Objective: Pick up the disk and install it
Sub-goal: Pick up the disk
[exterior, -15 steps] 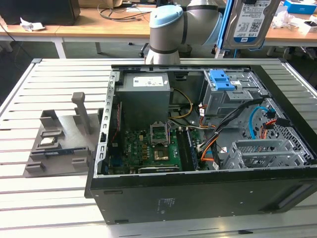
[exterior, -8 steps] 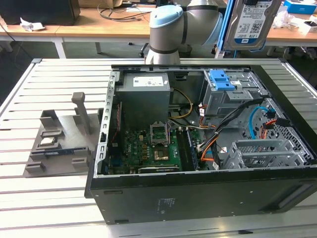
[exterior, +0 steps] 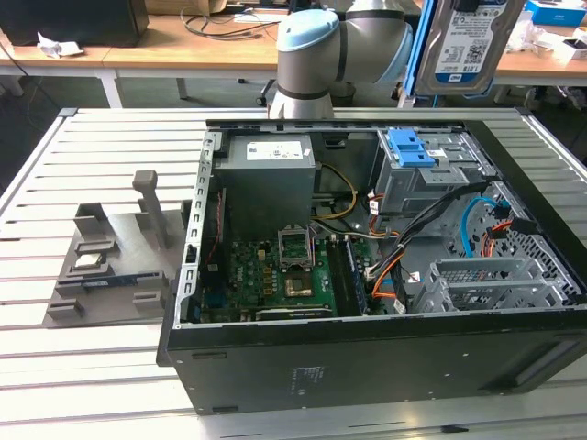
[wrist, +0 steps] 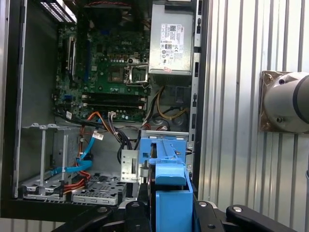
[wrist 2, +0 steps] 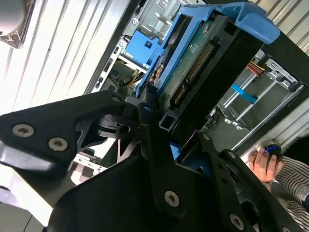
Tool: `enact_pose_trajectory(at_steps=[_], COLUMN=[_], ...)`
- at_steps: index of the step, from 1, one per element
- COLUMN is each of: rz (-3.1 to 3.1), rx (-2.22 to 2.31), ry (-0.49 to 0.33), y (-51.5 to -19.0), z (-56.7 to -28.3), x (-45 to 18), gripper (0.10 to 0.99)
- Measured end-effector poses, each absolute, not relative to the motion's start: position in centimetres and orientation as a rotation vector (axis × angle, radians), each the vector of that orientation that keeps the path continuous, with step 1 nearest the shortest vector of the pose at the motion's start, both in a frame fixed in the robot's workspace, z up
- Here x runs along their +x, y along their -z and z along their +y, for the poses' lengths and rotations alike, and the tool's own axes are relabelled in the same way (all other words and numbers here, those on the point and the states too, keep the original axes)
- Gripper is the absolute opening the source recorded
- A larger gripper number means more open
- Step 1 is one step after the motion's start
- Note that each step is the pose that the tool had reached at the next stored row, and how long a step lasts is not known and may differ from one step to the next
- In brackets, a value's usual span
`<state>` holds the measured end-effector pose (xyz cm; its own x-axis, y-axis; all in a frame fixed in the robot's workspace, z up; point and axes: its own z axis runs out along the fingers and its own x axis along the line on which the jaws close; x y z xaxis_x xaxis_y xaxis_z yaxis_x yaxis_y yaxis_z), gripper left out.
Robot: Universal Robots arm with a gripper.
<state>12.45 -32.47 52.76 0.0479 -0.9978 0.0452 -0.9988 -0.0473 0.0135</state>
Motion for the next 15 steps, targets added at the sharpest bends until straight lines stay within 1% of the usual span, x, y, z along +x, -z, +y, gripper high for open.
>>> enact_pose_trajectory(at_steps=[15], rz=[-2.139], rx=[2.244], ry=[-0.036], y=[-52.66], z=[-33.29], x=[12.45], gripper=[0.365])
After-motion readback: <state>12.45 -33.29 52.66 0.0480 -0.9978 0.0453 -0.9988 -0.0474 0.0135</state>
